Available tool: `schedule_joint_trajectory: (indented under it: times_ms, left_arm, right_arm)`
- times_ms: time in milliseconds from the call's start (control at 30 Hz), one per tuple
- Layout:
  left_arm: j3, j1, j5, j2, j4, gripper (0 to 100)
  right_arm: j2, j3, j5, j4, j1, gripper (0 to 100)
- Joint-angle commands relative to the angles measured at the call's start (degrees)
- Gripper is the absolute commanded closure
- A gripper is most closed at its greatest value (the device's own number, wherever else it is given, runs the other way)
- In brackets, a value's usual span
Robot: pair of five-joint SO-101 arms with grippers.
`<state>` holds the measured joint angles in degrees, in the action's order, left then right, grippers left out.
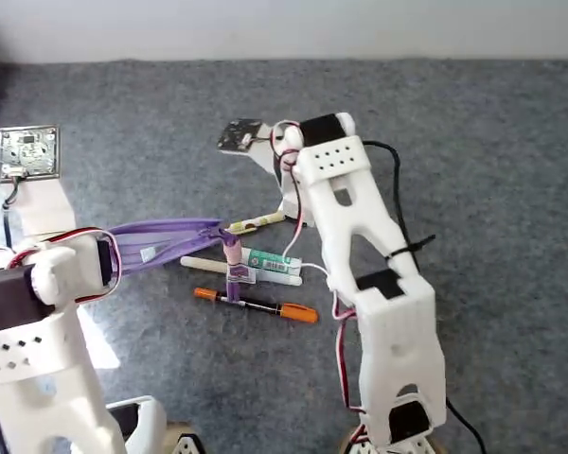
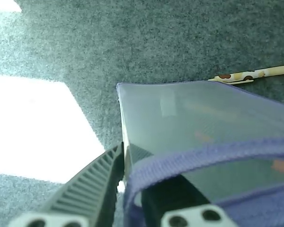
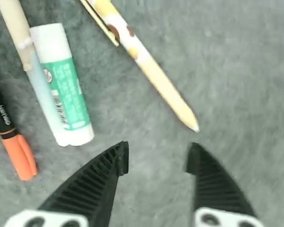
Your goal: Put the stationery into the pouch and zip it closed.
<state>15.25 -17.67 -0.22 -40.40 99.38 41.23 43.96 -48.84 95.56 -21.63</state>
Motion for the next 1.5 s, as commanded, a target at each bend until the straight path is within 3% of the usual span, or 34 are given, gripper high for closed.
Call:
schedule_joint_trajectory:
  times_ms: [0,533,767,933,1000,1467]
  left_arm:
    - [-0.92,0.09,0.97,0.09,0.62,99]
    - [-0.66,-0.26,0.97,0.0,0.62,99]
    - [-0.66,-0.18,0.97,0.0,0.62,99]
    - [-0.66,-0.18,0.97,0.0,0.62,99]
    - [-0.66,-0.26,0.97,0.0,0.62,99]
    - [-0.66,0.09,0.97,0.0,0.62,99]
  right_arm:
    - [4.62,11.25,-1.67,4.53,-2.15,71.8]
    - [28.26,34.81,-4.22,2.95,-7.25,72.4]
    - [33.71,39.38,-4.4,0.57,-7.08,82.4]
    - [33.45,39.65,-4.4,7.08,-6.29,95.5]
    - [33.36,39.3,-4.22,7.43,-5.14,99.3]
    - [30.99,36.04,-2.99,7.69,9.54,99.1]
